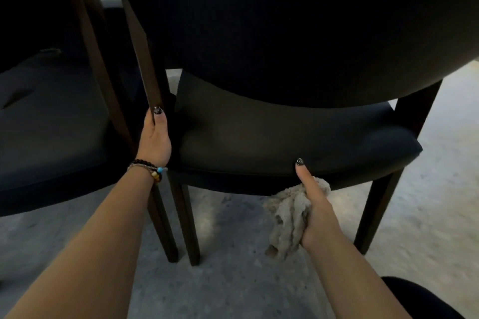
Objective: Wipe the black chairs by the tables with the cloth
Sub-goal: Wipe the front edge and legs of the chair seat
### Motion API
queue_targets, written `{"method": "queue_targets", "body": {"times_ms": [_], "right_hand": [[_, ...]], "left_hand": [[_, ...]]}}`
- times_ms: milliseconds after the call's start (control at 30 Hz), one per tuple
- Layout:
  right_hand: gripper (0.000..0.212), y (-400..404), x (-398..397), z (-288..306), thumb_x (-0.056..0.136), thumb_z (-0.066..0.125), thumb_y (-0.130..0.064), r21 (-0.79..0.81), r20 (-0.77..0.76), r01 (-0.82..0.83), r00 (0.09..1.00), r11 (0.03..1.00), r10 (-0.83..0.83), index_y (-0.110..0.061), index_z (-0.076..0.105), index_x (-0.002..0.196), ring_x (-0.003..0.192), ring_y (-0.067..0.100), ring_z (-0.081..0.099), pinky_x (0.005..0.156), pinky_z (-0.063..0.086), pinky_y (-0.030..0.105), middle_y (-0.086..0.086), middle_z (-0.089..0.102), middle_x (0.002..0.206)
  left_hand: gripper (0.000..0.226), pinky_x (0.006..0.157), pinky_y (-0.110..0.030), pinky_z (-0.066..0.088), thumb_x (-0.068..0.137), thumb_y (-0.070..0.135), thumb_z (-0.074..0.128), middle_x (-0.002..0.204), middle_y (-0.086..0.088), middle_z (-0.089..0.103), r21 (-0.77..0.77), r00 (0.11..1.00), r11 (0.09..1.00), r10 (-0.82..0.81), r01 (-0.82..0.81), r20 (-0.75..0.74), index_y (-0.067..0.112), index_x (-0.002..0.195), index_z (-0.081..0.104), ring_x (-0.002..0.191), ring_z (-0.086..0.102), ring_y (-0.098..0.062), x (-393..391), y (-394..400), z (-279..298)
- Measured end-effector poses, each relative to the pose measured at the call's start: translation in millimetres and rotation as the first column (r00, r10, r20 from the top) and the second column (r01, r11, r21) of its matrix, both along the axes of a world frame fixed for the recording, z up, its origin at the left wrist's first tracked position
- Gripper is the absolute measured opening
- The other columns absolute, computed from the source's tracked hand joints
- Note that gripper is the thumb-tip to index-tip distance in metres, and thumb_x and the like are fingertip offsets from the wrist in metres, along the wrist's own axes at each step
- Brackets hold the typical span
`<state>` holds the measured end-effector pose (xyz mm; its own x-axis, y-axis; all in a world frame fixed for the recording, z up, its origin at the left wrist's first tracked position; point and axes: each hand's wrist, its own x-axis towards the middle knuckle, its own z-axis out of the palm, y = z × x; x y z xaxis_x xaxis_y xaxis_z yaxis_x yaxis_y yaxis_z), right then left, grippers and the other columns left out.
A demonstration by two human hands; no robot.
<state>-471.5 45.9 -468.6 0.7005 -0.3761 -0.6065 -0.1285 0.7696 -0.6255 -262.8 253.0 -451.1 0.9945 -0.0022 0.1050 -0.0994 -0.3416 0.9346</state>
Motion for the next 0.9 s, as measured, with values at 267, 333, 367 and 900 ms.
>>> {"method": "queue_targets", "body": {"times_ms": [267,333,367,900], "right_hand": [[0.059,-8.3,2.4,-3.9,0.071,0.082,-0.037,0.022,0.104,0.033,0.994,0.999,-0.035,-0.015,0.065,0.123,0.103,0.036,0.068,0.099,0.048,0.052,0.014,0.071,0.114],[0.056,-13.5,-2.0,-3.8,0.074,0.081,-0.035,0.024,0.124,0.031,0.992,0.999,-0.034,-0.015,0.065,0.125,0.103,0.035,0.068,0.098,0.049,0.051,0.014,0.071,0.115],[0.054,-17.2,-5.0,-3.4,0.075,0.080,-0.033,0.028,0.137,0.030,0.990,0.999,-0.033,-0.015,0.065,0.124,0.102,0.034,0.069,0.097,0.050,0.050,0.014,0.071,0.114],[0.059,-95.5,-66.1,-4.8,0.067,0.086,-0.038,-0.057,0.080,0.019,0.997,0.998,-0.015,-0.013,0.068,0.118,0.097,0.029,0.072,0.064,0.060,0.037,0.011,0.073,0.110]], "left_hand": [[0.046,0.068,-0.031,0.038,0.102,0.047,0.025,0.079,0.010,0.043,-0.022,0.996,1.000,-0.020,0.022,0.086,0.017,0.132,0.043,0.067,0.044,-0.006,-4.3,-3.5,-5.3],[0.046,0.066,-0.035,0.039,0.103,0.045,0.026,0.078,0.007,0.045,-0.023,0.995,0.999,-0.041,0.043,0.093,0.015,0.134,0.041,0.064,0.045,-0.010,-12.1,-6.5,-3.6],[0.047,0.068,-0.040,0.040,0.103,0.044,0.026,0.081,0.000,0.050,-0.030,0.994,0.998,-0.055,0.058,0.092,0.014,0.136,0.040,0.067,0.050,-0.017,-16.8,-8.3,-2.1],[0.058,0.117,-0.042,0.025,0.100,0.039,0.030,0.155,-0.006,0.029,-0.061,0.965,0.969,-0.228,0.238,0.128,0.028,0.154,0.010,0.143,0.027,-0.019,-113.9,-46.4,4.1]]}}
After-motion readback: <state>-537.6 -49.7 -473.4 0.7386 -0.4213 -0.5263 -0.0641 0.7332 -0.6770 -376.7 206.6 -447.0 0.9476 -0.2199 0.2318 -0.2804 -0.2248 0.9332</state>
